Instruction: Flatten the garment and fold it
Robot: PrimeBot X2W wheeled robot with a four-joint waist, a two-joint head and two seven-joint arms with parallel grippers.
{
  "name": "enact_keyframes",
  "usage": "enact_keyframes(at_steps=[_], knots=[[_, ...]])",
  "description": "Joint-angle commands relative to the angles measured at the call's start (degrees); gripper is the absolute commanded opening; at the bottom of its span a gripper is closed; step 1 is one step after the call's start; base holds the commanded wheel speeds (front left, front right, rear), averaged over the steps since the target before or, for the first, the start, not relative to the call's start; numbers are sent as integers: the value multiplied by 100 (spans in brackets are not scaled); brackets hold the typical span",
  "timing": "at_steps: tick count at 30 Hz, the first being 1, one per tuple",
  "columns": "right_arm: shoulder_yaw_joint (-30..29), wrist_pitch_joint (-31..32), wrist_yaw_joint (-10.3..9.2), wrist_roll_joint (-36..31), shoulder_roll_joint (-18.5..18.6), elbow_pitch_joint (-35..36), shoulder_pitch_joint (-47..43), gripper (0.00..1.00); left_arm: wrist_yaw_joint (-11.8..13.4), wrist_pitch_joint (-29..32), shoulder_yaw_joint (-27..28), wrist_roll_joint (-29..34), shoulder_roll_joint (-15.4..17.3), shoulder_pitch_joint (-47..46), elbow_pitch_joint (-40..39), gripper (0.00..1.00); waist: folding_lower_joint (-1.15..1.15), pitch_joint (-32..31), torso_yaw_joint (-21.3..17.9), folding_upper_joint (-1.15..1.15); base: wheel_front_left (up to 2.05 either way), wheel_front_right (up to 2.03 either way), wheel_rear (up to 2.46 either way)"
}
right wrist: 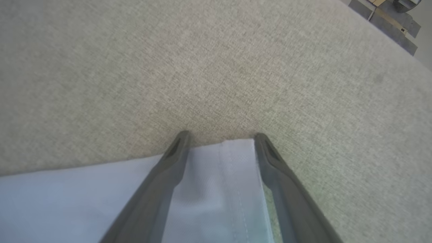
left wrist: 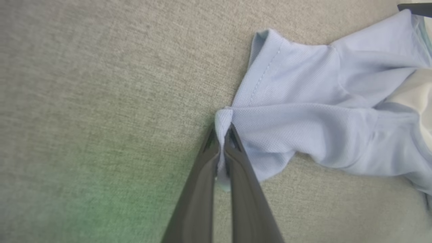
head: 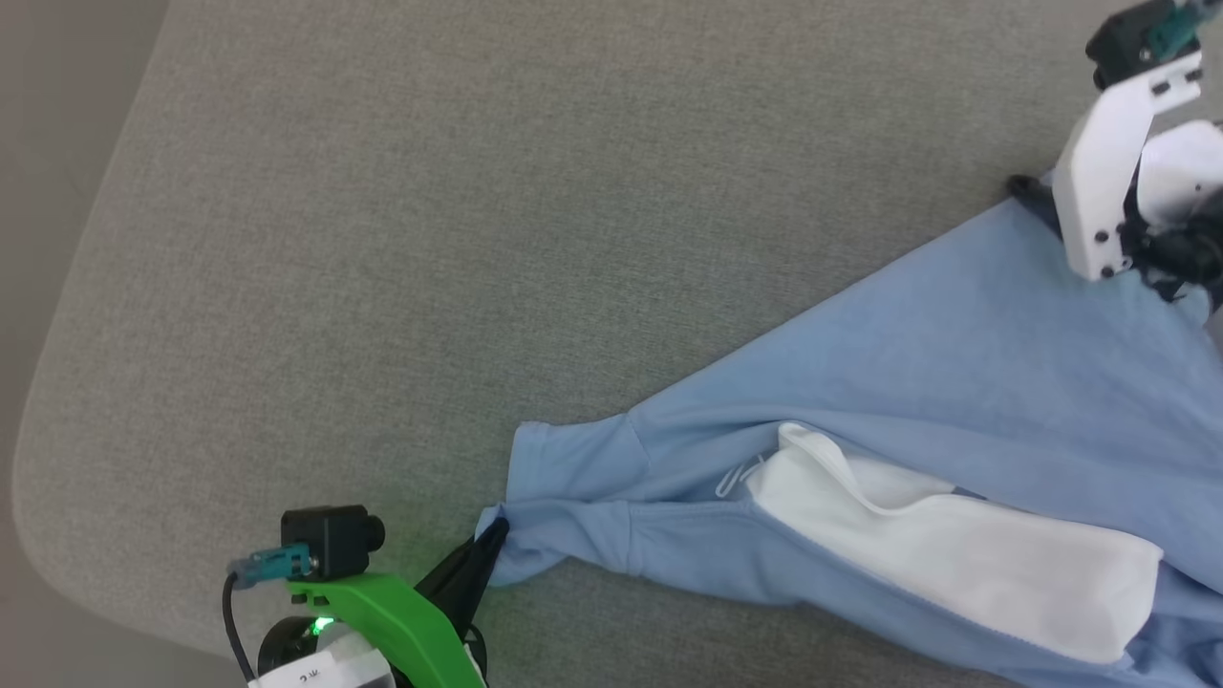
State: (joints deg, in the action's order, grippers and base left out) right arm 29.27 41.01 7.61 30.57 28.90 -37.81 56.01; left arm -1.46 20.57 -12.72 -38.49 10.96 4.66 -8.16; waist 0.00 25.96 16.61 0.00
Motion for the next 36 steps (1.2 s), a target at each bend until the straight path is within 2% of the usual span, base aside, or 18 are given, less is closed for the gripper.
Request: enact_keyframes(at_steps=[1, 2, 4, 7, 16, 22, 27, 32, 36], knots=[[48, 279, -12, -104, -4, -228, -138, 16, 27, 5, 12, -35, 9, -48, 120, 0, 0, 39, 41, 0, 0, 0, 0], [2, 406, -12, -122, -20, -269, -133, 0, 27, 0, 9, -38, 6, -47, 126, 0, 0, 35, 40, 0, 0, 0, 0], [-99, 587, -12, -169, -62, -288, -167, 0, 36, -9, 7, -41, 5, -38, 132, 0, 0, 8, 26, 0, 0, 0, 0], [-270, 256, -12, -210, -106, -10, -346, 0, 57, -13, 14, -42, 18, -13, 127, 0, 0, -74, -18, 0, 0, 0, 0], [-830, -2555, -12, -186, -98, 1182, -1764, 0, 147, 2, 122, -44, 162, 187, 27, 0, 0, -639, -427, 0, 0, 0, 0], [-1254, -3625, -12, -324, -218, 1742, -2842, 0, 227, -43, 269, 17, 327, 331, -203, 0, 0, -1082, -833, 0, 0, 0, 0], [-1725, -3703, -12, -453, -280, 2253, -3531, 0, 195, -218, 415, 82, 446, 255, -458, 0, 0, -1323, -1114, 0, 0, 0, 0], [-2151, -3136, -12, -556, -149, 3011, -3894, 0, 49, -283, 566, 26, 574, -294, -717, 0, 0, -1459, -1290, 0, 0, 0, 0], [-2331, -2453, -12, -606, 116, 3729, -3709, 0, -87, -187, 681, -7, 753, -1156, -800, 0, 0, -1441, -1407, 0, 0, 0, 0]])
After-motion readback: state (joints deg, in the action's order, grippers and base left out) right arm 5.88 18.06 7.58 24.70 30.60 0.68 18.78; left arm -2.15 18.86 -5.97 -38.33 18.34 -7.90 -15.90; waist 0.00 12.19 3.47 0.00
